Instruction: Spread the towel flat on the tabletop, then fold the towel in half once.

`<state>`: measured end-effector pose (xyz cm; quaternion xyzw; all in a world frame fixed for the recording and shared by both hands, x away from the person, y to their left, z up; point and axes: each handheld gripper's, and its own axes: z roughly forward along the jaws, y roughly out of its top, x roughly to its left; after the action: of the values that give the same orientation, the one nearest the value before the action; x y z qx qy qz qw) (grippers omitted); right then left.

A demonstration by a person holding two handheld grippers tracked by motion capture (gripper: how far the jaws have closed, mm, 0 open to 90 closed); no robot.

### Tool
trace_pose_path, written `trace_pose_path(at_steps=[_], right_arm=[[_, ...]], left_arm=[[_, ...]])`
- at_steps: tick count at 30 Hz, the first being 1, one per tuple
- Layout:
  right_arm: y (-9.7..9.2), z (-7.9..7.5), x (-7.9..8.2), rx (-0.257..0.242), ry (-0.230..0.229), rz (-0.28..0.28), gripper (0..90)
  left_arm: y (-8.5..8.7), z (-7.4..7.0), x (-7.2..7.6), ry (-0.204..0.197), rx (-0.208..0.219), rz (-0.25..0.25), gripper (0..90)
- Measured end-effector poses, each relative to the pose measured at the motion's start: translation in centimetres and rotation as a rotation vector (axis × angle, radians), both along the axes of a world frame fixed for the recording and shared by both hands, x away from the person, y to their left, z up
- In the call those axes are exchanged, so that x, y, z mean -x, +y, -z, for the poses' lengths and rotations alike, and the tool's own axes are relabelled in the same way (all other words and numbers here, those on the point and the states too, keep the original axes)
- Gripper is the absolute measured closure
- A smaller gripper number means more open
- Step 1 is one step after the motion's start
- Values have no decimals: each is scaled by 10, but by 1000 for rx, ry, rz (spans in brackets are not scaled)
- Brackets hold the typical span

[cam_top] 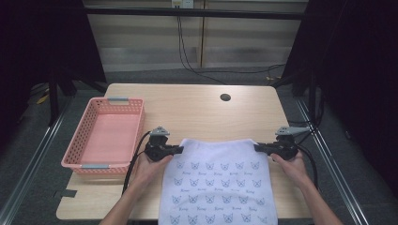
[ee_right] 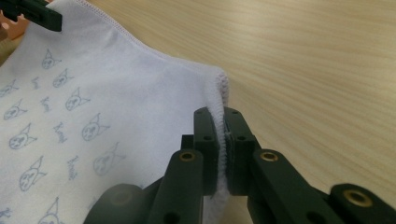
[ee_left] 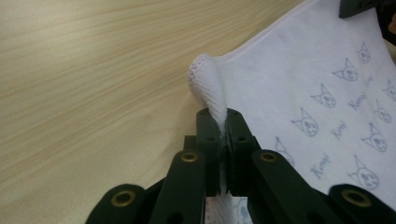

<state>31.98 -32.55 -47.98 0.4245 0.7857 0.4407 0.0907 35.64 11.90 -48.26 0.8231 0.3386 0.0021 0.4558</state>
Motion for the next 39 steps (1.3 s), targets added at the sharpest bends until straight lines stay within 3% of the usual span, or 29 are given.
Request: trace_pose_path(at_steps=[5,7,10,13,22,29,39], right_arm=[[-2,-5,1,-8,-7,-6,859],[-3,-12,-1,-40,-17,-1,860],[-4,-19,-2,-64,-32,3,860],[-3,-29,-3,-75,-52,-3,860],[-8,-53,-2,-102,-123,14,860],[-7,-80,-7,-114,-184,18,860],[-3,-114,-23,-116,-232,27,861]], left_arm=[[2,-10,2,-23,12,8,868],[3,-17,2,-33,8,1,868],[9,-28,2,-42,73,-7,869],[12,-36,3,-68,52,-3,869],[22,-69,-3,-135,59,-22,868],[29,-100,-12,-197,73,-44,868],[34,-119,-28,-234,86,-75,868]])
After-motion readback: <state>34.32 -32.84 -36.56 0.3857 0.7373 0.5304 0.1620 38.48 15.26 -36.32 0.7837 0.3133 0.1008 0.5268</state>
